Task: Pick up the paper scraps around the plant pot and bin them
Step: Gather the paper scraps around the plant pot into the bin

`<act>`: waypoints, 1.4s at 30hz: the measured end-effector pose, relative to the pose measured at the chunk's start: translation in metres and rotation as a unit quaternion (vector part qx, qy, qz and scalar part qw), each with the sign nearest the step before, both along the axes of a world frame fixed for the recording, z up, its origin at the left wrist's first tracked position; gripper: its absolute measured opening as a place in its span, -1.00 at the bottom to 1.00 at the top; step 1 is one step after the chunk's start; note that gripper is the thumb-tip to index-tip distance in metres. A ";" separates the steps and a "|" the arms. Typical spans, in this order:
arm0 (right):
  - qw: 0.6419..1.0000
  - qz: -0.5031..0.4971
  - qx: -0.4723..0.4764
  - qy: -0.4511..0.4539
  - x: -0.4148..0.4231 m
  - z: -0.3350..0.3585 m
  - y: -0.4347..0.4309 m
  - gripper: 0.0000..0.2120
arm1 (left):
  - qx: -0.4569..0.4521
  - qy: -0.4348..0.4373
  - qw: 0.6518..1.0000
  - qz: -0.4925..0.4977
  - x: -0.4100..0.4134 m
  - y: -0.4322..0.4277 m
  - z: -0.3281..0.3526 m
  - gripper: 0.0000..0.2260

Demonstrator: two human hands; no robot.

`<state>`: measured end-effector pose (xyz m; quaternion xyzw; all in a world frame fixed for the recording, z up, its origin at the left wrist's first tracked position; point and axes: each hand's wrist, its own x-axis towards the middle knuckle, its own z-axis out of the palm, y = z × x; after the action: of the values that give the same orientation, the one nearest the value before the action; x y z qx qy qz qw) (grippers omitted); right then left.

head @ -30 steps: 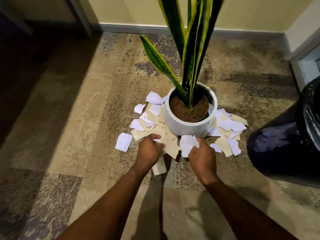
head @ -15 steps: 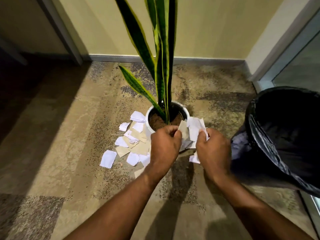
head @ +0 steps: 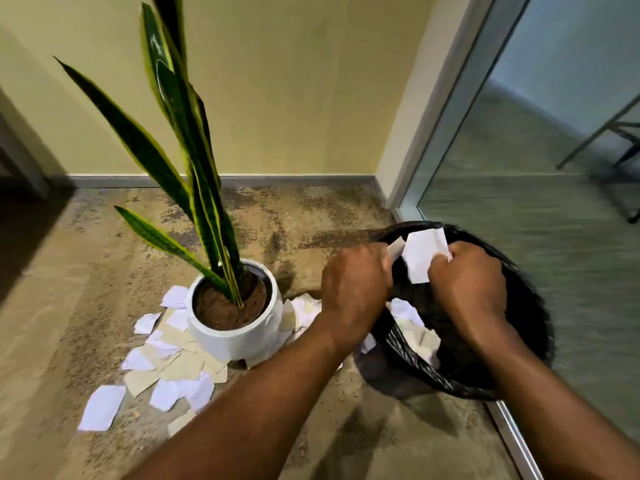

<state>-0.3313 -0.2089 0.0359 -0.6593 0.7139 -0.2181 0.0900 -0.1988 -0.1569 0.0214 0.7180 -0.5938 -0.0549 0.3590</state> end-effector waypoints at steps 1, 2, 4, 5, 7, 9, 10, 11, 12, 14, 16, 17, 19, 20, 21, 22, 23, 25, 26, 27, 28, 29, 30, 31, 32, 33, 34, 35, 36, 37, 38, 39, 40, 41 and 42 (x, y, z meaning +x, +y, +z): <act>1.000 -0.009 0.008 0.005 -0.006 -0.002 -0.002 -0.84 | 0.010 -0.017 1.000 -0.008 -0.005 -0.005 -0.003 -0.70; 1.000 -0.014 0.017 0.010 -0.011 -0.004 -0.003 -0.84 | 0.026 -0.030 0.999 -0.016 -0.008 -0.009 -0.009 -0.70; 0.999 -0.022 0.040 0.009 -0.015 -0.009 -0.004 -0.79 | 0.056 -0.017 0.998 -0.036 -0.012 -0.017 -0.021 -0.73; 0.998 -0.025 0.050 0.005 -0.014 -0.012 -0.004 -0.74 | 0.061 -0.001 0.997 -0.050 -0.012 -0.020 -0.026 -0.73; 0.999 -0.022 0.041 0.003 -0.008 -0.016 -0.001 -0.65 | 0.049 0.028 0.995 -0.081 -0.009 -0.020 -0.035 -0.71; 1.000 0.001 -0.007 -0.002 0.006 -0.014 0.008 -0.62 | 0.014 0.054 0.995 -0.081 -0.001 -0.010 -0.040 -0.63; 0.999 0.026 -0.041 -0.020 0.017 -0.013 0.015 -0.62 | -0.005 0.081 0.995 -0.065 0.005 0.000 -0.041 -0.60; 0.994 0.061 -0.080 -0.050 0.029 -0.010 0.024 -0.65 | -0.022 0.106 0.993 -0.045 0.012 0.012 -0.042 -0.59; 0.984 0.104 -0.118 -0.086 0.044 -0.007 0.037 -0.71 | -0.041 0.123 0.991 -0.025 0.021 0.026 -0.047 -0.61; 0.954 0.192 -0.168 -0.155 0.077 -0.007 0.070 -0.82 | -0.078 0.146 0.986 0.008 0.041 0.059 -0.065 -0.65; 0.933 0.263 -0.148 -0.196 0.112 -0.029 0.106 -0.89 | -0.053 0.174 0.982 0.043 0.067 0.100 -0.099 -0.69; 0.930 0.286 -0.112 -0.203 0.129 -0.049 0.123 -0.91 | -0.016 0.180 0.981 0.066 0.081 0.121 -0.119 -0.71; 0.933 0.305 -0.003 -0.191 0.153 -0.103 0.152 -0.91 | 0.062 0.164 0.977 0.123 0.110 0.161 -0.158 -0.71; 0.935 0.305 0.068 -0.165 0.163 -0.133 0.165 -0.89 | 0.101 0.151 0.971 0.154 0.125 0.179 -0.178 -0.70; 0.935 0.302 0.132 -0.129 0.170 -0.165 0.176 -0.87 | 0.145 0.141 0.961 0.188 0.140 0.194 -0.195 -0.69; 0.931 0.300 0.183 -0.096 0.176 -0.192 0.185 -0.86 | 0.188 0.128 0.949 0.218 0.154 0.207 -0.210 -0.67; 0.926 0.302 0.215 -0.077 0.181 -0.215 0.193 -0.86 | 0.227 0.116 0.937 0.240 0.168 0.218 -0.225 -0.66; 0.917 0.296 0.257 -0.071 0.191 -0.245 0.202 -0.91 | 0.298 0.119 0.912 0.257 0.188 0.233 -0.248 -0.61; 0.917 0.287 0.267 -0.072 0.196 -0.254 0.204 -0.91 | 0.327 0.135 0.899 0.258 0.193 0.236 -0.257 -0.57; 0.920 0.280 0.265 -0.068 0.203 -0.263 0.204 -0.89 | 0.353 0.147 0.888 0.256 0.197 0.236 -0.263 -0.52; 0.925 0.273 0.257 -0.062 0.210 -0.270 0.203 -0.86 | 0.370 0.148 0.883 0.250 0.198 0.233 -0.267 -0.47; 0.930 0.264 0.248 -0.058 0.217 -0.275 0.201 -0.84 | 0.380 0.136 0.881 0.247 0.196 0.229 -0.269 -0.42; 0.936 0.253 0.240 -0.054 0.225 -0.281 0.199 -0.80 | 0.381 0.126 0.881 0.251 0.195 0.224 -0.269 -0.39; 0.940 0.245 0.233 -0.048 0.234 -0.287 0.197 -0.77 | 0.380 0.123 0.879 0.261 0.193 0.219 -0.269 -0.38; 0.943 0.237 0.232 -0.042 0.242 -0.291 0.195 -0.72 | 0.377 0.124 0.877 0.269 0.192 0.216 -0.270 -0.40; 0.944 0.226 0.237 -0.036 0.250 -0.294 0.193 -0.66 | 0.376 0.129 0.876 0.275 0.192 0.213 -0.271 -0.43; 0.945 0.215 0.243 -0.029 0.257 -0.296 0.191 -0.60 | 0.374 0.135 0.874 0.279 0.192 0.212 -0.272 -0.47; 0.946 0.204 0.250 -0.019 0.264 -0.297 0.189 -0.55 | 0.368 0.146 0.874 0.283 0.194 0.212 -0.274 -0.50; 0.947 0.193 0.255 -0.007 0.270 -0.297 0.187 -0.50 | 0.362 0.159 0.873 0.285 0.196 0.213 -0.276 -0.54; 0.948 0.184 0.259 0.006 0.276 -0.298 0.186 -0.47 | 0.357 0.173 0.873 0.284 0.199 0.214 -0.277 -0.57; 0.949 0.177 0.261 0.018 0.280 -0.299 0.184 -0.45 | 0.358 0.187 0.871 0.280 0.203 0.215 -0.277 -0.61; 0.949 0.172 0.263 0.025 0.283 -0.300 0.184 -0.44 | 0.363 0.202 0.866 0.279 0.206 0.215 -0.277 -0.65; 0.949 0.169 0.264 0.031 0.286 -0.303 0.182 -0.45 | 0.369 0.214 0.861 0.278 0.210 0.215 -0.275 -0.71; 0.949 0.166 0.267 0.033 0.287 -0.306 0.181 -0.48 | 0.375 0.220 0.858 0.274 0.214 0.215 -0.274 -0.79; 0.948 0.163 0.273 0.029 0.288 -0.310 0.179 -0.52 | 0.385 0.229 0.853 0.267 0.219 0.215 -0.272 -0.85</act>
<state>-0.0431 -0.0301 -0.2738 -0.7230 0.6312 0.0223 0.2800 0.0204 0.0579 -0.2509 0.8968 -0.2120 -0.3439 0.1805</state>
